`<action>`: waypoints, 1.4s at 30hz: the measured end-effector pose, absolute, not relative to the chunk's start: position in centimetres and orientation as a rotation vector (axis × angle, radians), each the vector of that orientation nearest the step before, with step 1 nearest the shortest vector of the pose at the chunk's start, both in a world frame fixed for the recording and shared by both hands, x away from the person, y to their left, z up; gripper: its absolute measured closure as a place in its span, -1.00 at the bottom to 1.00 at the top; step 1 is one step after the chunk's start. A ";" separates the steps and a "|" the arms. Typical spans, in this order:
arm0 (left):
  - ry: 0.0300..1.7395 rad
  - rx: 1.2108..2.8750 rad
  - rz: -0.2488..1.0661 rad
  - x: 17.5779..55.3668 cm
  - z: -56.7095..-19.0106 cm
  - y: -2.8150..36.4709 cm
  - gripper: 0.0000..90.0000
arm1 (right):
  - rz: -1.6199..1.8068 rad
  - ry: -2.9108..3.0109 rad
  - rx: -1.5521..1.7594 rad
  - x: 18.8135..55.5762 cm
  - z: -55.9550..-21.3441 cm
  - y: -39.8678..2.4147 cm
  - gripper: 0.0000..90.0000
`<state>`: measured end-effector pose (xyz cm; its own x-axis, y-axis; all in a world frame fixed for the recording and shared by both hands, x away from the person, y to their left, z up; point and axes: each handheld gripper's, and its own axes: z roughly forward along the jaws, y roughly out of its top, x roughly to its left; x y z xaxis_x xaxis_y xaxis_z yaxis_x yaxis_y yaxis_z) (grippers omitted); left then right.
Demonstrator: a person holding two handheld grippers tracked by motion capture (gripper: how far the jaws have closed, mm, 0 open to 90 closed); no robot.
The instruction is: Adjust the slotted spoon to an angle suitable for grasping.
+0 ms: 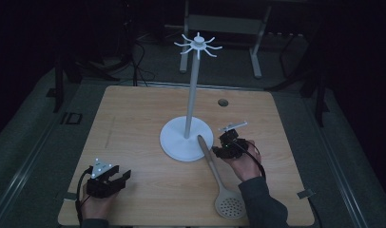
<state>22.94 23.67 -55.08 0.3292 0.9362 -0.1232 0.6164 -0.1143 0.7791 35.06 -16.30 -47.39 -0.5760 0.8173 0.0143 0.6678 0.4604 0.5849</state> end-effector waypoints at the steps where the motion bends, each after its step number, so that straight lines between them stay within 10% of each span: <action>1: 1.377 1.825 0.525 22.9 -55.1 23.7 0.03 | 0.798 2.449 1.275 35.1 -47.4 -16.3 0.25; 42: 1.377 1.828 0.524 23.0 -55.1 23.7 0.03 | 0.626 2.636 1.345 36.7 -51.9 -13.4 0.43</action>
<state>22.96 23.74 -55.09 0.3301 0.9360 -0.1221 0.6177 -0.1164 0.7778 36.73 -13.37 -51.87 -0.5989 0.7967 0.0817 0.7484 0.5205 0.4111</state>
